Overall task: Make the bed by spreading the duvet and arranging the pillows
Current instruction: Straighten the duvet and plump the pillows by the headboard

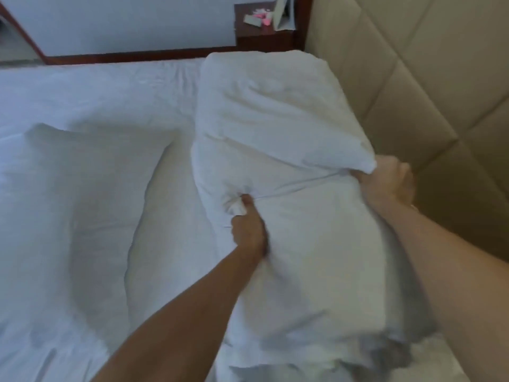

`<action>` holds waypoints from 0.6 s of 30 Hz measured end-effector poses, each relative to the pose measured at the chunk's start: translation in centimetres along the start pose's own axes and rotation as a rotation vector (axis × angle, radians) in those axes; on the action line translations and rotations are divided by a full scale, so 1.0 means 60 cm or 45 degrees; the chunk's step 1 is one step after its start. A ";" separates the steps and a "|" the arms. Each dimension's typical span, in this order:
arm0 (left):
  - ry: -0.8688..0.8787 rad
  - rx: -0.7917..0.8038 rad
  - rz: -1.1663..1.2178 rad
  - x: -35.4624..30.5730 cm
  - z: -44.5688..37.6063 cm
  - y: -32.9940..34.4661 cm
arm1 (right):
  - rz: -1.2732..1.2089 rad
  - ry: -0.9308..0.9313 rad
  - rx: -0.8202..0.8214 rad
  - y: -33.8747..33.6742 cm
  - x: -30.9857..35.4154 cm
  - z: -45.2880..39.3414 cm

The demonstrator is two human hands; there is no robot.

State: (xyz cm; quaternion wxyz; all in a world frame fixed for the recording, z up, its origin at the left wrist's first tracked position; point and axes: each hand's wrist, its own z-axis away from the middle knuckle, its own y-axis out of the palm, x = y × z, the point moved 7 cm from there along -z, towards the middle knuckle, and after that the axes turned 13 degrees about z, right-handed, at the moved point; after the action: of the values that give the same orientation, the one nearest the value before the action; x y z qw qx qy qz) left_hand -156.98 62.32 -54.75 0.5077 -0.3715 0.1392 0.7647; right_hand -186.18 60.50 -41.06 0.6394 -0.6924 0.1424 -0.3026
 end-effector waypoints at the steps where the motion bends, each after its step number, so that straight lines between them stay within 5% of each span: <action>1: -0.007 0.071 -0.033 0.026 0.006 0.038 | 0.017 0.098 -0.012 -0.012 -0.059 -0.012; 3: -0.084 0.385 0.005 0.073 0.063 0.121 | 0.054 0.249 -0.039 -0.025 -0.158 -0.019; 7: 0.003 0.421 -0.222 0.117 0.057 0.170 | 0.196 0.336 -0.087 -0.011 -0.254 0.004; 18: 0.050 0.695 -0.613 0.077 0.027 0.086 | 0.303 0.385 0.081 0.027 -0.149 0.060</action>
State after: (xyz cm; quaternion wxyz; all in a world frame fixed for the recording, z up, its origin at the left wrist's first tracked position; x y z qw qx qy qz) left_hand -163.16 64.08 -57.79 0.7511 -0.2589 0.2566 0.5505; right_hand -190.67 68.36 -44.75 0.6634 -0.5968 0.3081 -0.3299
